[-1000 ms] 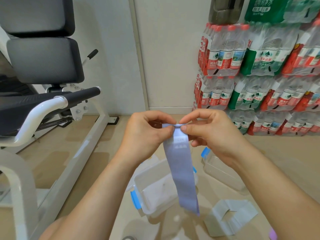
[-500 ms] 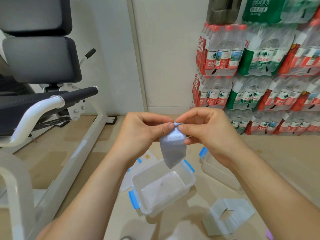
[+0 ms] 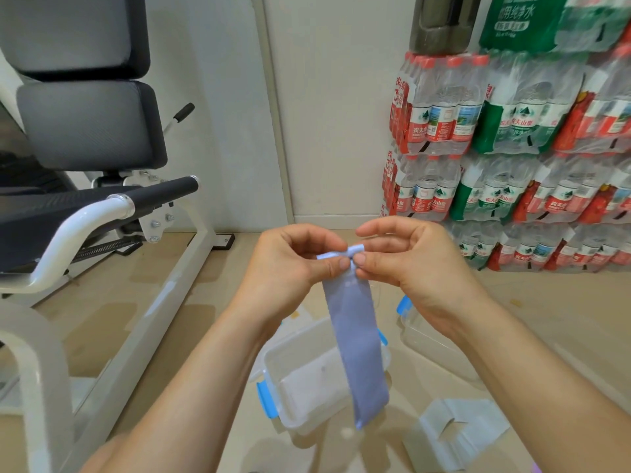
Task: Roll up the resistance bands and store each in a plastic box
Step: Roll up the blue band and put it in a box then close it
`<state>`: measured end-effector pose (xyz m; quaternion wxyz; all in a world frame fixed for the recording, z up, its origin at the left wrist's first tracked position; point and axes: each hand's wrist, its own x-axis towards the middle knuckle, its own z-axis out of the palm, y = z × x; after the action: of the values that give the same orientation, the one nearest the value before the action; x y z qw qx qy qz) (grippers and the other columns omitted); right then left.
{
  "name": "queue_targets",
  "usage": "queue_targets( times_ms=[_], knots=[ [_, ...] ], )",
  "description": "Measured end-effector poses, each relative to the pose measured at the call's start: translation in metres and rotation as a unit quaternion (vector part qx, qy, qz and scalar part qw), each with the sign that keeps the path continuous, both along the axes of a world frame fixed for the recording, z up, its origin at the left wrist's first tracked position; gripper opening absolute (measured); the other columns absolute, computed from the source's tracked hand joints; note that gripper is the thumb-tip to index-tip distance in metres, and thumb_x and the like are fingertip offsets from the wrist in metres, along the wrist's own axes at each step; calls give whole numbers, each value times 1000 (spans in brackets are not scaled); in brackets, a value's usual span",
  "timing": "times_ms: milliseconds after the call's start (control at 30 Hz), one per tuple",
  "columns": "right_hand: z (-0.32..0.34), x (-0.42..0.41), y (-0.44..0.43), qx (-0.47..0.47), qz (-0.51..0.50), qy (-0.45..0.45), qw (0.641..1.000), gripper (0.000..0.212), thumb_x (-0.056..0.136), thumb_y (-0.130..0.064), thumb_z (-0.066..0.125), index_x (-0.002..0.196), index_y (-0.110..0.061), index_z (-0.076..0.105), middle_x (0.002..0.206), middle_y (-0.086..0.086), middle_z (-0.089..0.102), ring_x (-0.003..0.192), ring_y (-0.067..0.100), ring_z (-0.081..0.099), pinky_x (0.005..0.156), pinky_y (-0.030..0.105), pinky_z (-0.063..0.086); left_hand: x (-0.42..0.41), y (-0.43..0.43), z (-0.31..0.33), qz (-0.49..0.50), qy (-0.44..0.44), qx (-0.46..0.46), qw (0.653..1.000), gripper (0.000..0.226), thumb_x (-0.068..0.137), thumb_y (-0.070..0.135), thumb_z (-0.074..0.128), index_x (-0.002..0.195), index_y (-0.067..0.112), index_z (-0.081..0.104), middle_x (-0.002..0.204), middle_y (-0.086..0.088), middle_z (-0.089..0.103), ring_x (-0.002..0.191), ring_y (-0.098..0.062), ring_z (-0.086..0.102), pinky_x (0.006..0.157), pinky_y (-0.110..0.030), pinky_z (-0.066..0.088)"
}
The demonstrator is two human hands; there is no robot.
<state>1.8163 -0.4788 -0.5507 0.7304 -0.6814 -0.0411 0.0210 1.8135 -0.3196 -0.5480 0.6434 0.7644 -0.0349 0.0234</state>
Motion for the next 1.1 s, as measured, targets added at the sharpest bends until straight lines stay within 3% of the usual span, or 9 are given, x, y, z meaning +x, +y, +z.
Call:
queue_targets(
  times_ms=[133, 300, 467, 667, 833, 967, 1033, 1100],
  knots=[
    [2, 0, -1, -29, -14, -27, 999, 23, 74, 11, 71, 89, -7, 67, 81, 12, 73, 72, 19, 69, 74, 33, 59, 1, 4, 3, -25, 10, 3, 1000, 7, 77, 10, 75, 83, 10, 72, 85, -13, 74, 82, -28, 69, 80, -41, 55],
    [1, 0, 0, -38, 3, -17, 999, 18, 78, 10, 66, 87, -6, 68, 84, 14, 72, 73, 19, 68, 74, 33, 60, 1, 7, 2, -5, -5, 75, 997, 10, 73, 14, 80, 82, 16, 76, 74, -5, 75, 69, -17, 70, 67, -27, 58],
    [0, 0, 0, -62, 24, 1, 998, 15, 81, 2, 67, 82, -12, 70, 74, 11, 69, 66, 16, 63, 62, 27, 57, 2, 7, 1, 15, -43, 105, 993, 10, 72, 9, 79, 77, 16, 75, 71, 0, 74, 67, -10, 69, 66, -25, 58],
    [-2, 2, -2, -8, 29, 10, 999, 8, 83, -1, 67, 86, -7, 71, 74, 6, 72, 71, 14, 67, 66, 26, 58, 1, 5, -1, 12, -61, 100, 993, 17, 70, 4, 80, 73, 18, 71, 72, -1, 72, 67, -11, 65, 67, -29, 55],
    [-2, 5, -5, -7, 47, 24, 999, 20, 81, 6, 66, 95, -9, 65, 81, 14, 71, 72, 20, 64, 67, 26, 55, -1, 10, 6, -107, -32, 126, 986, 38, 65, -3, 81, 92, 22, 70, 80, 4, 62, 72, -12, 58, 70, -40, 54],
    [2, 6, -15, -10, 134, 55, 989, 36, 77, 11, 67, 103, -13, 60, 78, 13, 66, 70, 21, 58, 63, 25, 53, -8, 16, 15, -224, -31, 174, 959, 71, 63, -7, 81, 121, 31, 62, 116, 15, 58, 88, -5, 55, 69, -23, 52],
    [3, 6, -19, -5, 176, 68, 982, 46, 71, 12, 70, 107, -14, 57, 81, 16, 66, 70, 21, 57, 62, 25, 52, -11, 17, 18, -250, -40, 191, 948, 70, 63, -3, 82, 118, 36, 63, 118, 19, 61, 92, -7, 55, 67, -19, 49],
    [2, 6, -20, -7, 200, 75, 977, 52, 66, 6, 71, 111, -15, 55, 80, 15, 68, 71, 21, 58, 63, 26, 53, -14, 16, 19, -255, -38, 197, 946, 65, 61, -1, 84, 110, 37, 67, 106, 15, 68, 88, -8, 57, 67, -19, 49]
  ],
)
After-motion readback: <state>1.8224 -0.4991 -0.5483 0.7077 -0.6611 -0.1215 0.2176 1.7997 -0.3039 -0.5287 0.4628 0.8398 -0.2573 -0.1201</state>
